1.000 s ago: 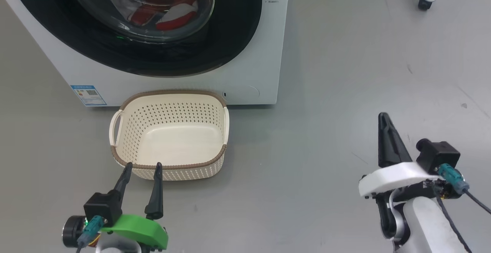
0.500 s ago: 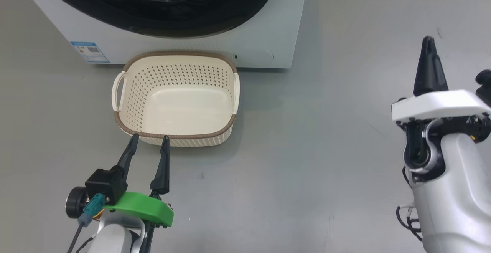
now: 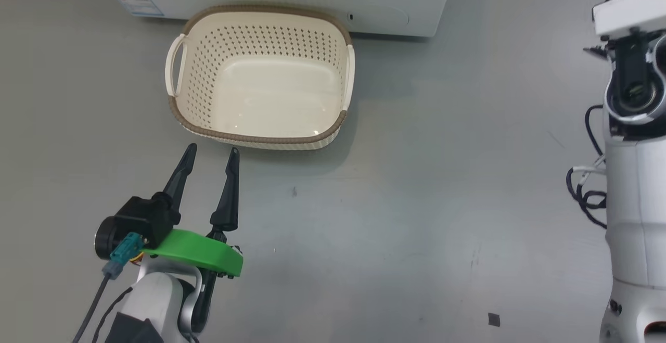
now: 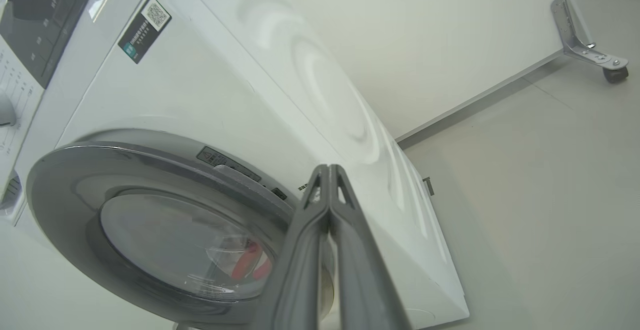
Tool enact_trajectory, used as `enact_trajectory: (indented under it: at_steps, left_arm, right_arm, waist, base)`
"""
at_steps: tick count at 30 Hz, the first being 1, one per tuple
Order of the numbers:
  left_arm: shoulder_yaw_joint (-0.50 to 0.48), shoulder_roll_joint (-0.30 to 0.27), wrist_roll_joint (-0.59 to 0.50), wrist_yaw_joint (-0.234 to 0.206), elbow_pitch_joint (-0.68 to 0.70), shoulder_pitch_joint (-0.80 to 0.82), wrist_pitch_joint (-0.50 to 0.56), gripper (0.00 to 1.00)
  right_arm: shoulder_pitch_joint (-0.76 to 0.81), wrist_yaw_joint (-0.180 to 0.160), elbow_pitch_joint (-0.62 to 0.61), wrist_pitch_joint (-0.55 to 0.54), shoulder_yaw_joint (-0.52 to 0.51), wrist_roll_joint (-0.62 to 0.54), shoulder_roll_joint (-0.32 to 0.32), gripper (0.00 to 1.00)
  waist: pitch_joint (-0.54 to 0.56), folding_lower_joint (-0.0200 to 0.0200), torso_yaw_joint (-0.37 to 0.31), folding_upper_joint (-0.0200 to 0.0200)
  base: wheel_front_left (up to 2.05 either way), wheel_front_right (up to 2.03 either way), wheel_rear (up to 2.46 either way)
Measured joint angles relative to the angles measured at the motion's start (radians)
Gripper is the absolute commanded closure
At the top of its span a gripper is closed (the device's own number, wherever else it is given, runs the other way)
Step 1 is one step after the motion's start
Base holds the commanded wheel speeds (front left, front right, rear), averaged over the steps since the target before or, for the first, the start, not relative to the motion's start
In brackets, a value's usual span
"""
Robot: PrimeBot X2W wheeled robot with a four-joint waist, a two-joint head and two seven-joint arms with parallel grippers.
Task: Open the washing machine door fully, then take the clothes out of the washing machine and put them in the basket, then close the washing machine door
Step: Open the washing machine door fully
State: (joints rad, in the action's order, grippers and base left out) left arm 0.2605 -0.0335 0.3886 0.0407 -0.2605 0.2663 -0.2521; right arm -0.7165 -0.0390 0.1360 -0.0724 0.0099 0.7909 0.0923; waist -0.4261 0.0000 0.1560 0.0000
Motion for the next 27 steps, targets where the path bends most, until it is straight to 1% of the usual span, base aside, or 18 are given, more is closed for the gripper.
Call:
enact_trajectory:
  at_steps: [4, 8, 17, 27]
  left_arm:
    - [0.000, 0.000, 0.010, 0.001, 0.002, 0.020, 0.000, 0.00]
    - [0.006, 0.001, 0.024, 0.008, 0.002, 0.043, 0.000, 0.00]
    - [0.022, 0.004, 0.054, 0.010, 0.001, 0.079, 0.000, 0.00]
    - [0.028, 0.007, 0.080, 0.010, -0.010, 0.100, 0.000, 0.00]
  right_arm:
    - [-0.083, -0.008, 0.011, -0.054, 0.000, 0.014, 0.011, 1.00]
    - [-0.161, -0.026, 0.029, -0.096, -0.004, 0.028, 0.014, 1.00]
    - [-0.320, -0.044, 0.070, -0.179, -0.008, 0.084, 0.014, 1.00]
    - [-0.463, -0.071, 0.162, -0.250, -0.058, 0.188, 0.002, 1.00]
  waist:
    - [-0.042, 0.0000, 0.026, 0.0000]
    - [-0.080, 0.0000, 0.053, 0.0000]
    - [-0.145, 0.0001, 0.112, 0.0000]
    - [-0.197, 0.0001, 0.159, 0.0000]
  base:
    - [0.00, 0.00, 0.00]
    - [0.00, 0.00, 0.00]
    - [0.00, 0.00, 0.00]
    - [0.00, 0.00, 0.00]
